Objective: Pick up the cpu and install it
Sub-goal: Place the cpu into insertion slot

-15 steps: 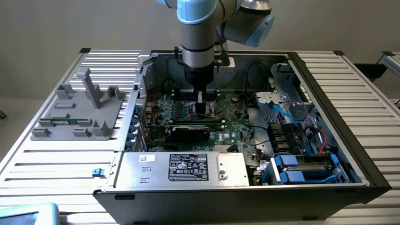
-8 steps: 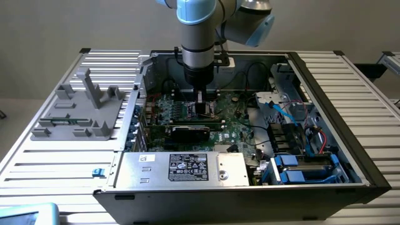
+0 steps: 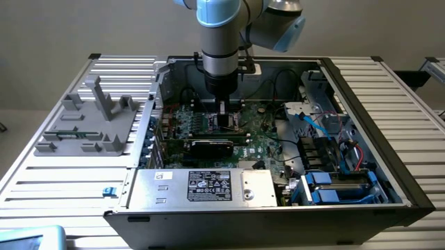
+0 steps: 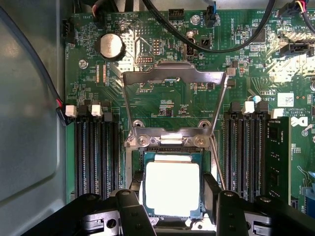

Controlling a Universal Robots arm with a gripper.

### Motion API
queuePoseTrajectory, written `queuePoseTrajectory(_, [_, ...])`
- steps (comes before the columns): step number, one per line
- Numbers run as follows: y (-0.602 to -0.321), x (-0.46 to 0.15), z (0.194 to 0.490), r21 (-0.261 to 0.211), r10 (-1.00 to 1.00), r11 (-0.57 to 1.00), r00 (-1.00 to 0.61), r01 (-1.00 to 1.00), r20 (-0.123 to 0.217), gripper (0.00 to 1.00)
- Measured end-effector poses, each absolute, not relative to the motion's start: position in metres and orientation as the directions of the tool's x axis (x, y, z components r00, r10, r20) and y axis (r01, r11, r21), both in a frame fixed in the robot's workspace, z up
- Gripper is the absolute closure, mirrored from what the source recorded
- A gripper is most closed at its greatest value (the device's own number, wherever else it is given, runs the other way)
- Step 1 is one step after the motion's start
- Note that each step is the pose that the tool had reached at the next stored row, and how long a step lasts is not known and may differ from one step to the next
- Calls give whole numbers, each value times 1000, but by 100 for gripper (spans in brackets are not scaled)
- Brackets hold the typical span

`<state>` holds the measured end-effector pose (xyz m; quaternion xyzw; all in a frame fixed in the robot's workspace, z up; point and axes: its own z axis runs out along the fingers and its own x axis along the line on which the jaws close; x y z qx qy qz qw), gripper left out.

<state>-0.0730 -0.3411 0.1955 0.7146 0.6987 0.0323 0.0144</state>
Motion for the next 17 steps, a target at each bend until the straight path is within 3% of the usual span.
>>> queuePoseTrajectory(17, [-341, -70, 196, 49, 1000, -19, 18, 999, 26, 44])
